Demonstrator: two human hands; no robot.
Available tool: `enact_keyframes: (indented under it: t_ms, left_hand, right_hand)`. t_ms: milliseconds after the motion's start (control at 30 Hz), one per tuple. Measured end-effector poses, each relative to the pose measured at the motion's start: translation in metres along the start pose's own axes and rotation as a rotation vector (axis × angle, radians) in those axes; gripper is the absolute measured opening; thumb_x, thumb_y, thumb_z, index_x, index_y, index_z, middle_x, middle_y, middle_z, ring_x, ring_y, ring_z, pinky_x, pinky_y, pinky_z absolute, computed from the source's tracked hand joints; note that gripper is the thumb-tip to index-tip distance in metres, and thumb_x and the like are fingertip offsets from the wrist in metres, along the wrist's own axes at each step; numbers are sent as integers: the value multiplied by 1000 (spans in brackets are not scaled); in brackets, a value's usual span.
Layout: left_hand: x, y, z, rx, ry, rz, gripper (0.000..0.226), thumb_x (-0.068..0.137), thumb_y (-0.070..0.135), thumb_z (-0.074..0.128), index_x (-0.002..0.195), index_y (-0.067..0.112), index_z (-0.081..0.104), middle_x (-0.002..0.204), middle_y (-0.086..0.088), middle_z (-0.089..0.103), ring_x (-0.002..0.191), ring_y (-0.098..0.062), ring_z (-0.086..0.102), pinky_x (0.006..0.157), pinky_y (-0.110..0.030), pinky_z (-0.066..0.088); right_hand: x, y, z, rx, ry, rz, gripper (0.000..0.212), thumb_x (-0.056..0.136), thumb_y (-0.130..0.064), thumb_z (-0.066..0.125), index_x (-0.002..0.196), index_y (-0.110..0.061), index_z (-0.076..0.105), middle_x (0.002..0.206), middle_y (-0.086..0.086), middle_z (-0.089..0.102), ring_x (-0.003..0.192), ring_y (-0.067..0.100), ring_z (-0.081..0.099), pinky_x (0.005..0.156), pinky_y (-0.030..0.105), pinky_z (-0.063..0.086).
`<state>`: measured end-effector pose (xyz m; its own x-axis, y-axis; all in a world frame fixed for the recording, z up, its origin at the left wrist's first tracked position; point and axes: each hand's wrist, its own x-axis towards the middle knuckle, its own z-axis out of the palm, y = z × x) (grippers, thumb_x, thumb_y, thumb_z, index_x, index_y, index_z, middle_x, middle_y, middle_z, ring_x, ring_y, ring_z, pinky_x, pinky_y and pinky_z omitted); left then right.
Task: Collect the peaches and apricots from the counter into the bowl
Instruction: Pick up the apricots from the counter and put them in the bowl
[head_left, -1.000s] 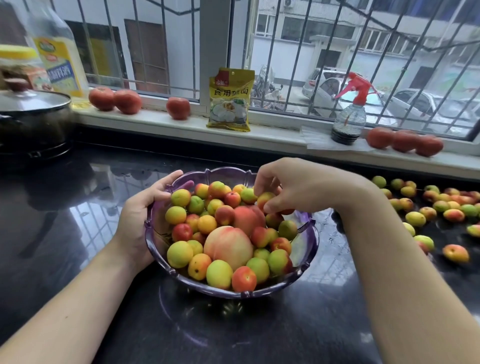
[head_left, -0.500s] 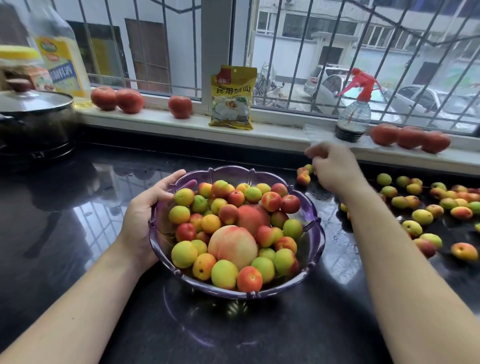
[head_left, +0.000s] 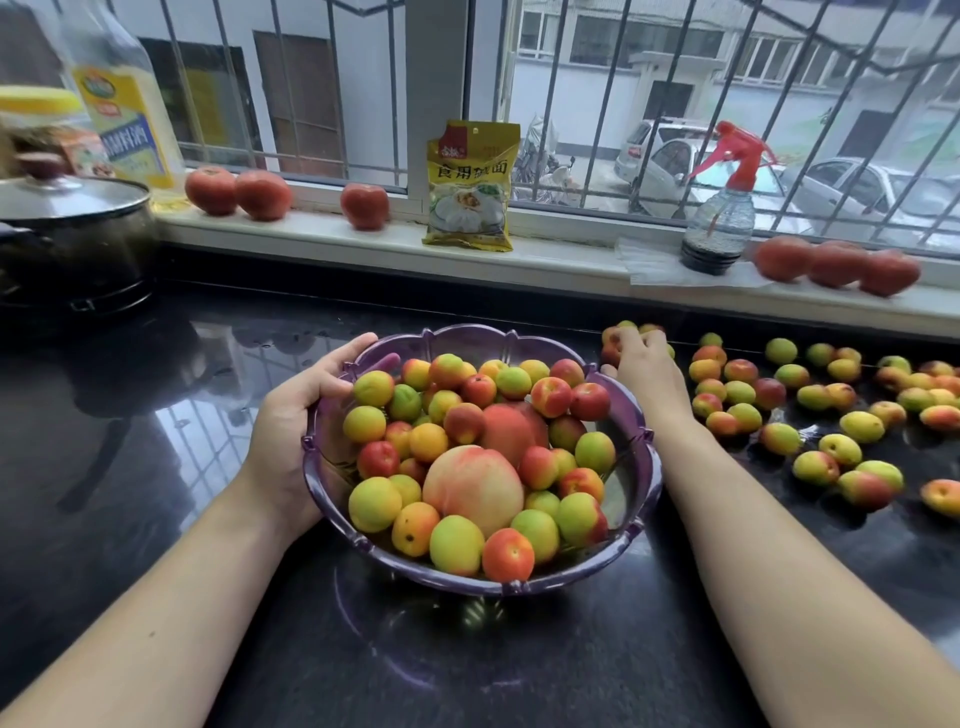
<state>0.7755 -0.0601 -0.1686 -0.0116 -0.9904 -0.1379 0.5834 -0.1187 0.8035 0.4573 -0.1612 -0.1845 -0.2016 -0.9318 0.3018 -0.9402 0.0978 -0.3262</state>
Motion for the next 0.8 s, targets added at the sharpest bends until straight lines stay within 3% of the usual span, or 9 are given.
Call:
enact_keyframes:
  t_ms: [133, 200, 267, 333, 433, 533, 667, 800]
  left_hand:
    - [0, 0, 1, 1, 10, 1, 52, 98, 11, 36, 142, 16, 62, 137, -16, 69, 129, -40, 63, 103, -55, 52]
    - [-1, 1, 1, 3, 6, 0, 52, 98, 11, 36, 142, 16, 62, 138, -16, 68, 130, -41, 62, 103, -55, 52]
    - [-3, 1, 2, 7, 4, -1, 51, 99, 11, 36, 143, 16, 62, 138, -16, 68, 130, -41, 62, 104, -55, 51]
    - [-4, 2, 3, 3, 13, 1, 51, 99, 11, 36, 143, 15, 61, 139, -16, 67, 131, -41, 61, 105, -56, 50]
    - [-5, 2, 4, 6, 18, 4, 50, 100, 11, 35, 143, 15, 61, 139, -16, 67, 132, -40, 61, 107, -56, 49]
    - [-6, 2, 5, 22, 27, 17, 49, 101, 11, 36, 142, 14, 62, 139, -16, 67, 131, -40, 61, 107, -55, 49]
    - [-5, 1, 5, 44, 54, 64, 48, 102, 8, 35, 139, 17, 65, 135, -14, 70, 129, -35, 64, 111, -55, 48]
    - [-6, 1, 5, 93, 69, 111, 48, 102, 7, 36, 137, 20, 66, 128, -13, 74, 119, -35, 71, 93, -49, 59]
  right_hand:
    - [1, 3, 3, 106, 86, 32, 29, 94, -18, 65, 117, -12, 49, 119, 16, 58, 106, 37, 58, 76, 35, 37]
    - [1, 2, -8, 301, 117, 111, 33, 93, -22, 68, 119, -13, 52, 113, 11, 63, 104, 31, 61, 80, 32, 41]
    - [0, -7, -39, 579, 34, 137, 40, 92, -30, 70, 127, -14, 58, 108, 4, 67, 95, 20, 63, 78, 28, 46]
    - [-8, -23, -87, 709, -150, -25, 32, 91, -40, 71, 117, -21, 68, 102, 1, 73, 79, 10, 63, 66, 23, 47]
    - [-38, -53, -154, 490, -434, -366, 40, 80, -67, 67, 106, -36, 72, 90, -7, 76, 72, 6, 66, 64, 25, 52]
    - [-66, -83, -174, 7, -642, -476, 38, 75, -72, 66, 99, -44, 69, 85, -22, 73, 75, -4, 68, 68, 27, 53]
    - [-76, -99, -148, -305, -611, -413, 31, 80, -57, 75, 92, -29, 66, 84, -9, 66, 77, 9, 62, 58, 27, 45]
    - [-71, -99, -131, -341, -582, -400, 40, 81, -58, 73, 89, -20, 64, 83, -3, 66, 75, 15, 61, 52, 27, 38]
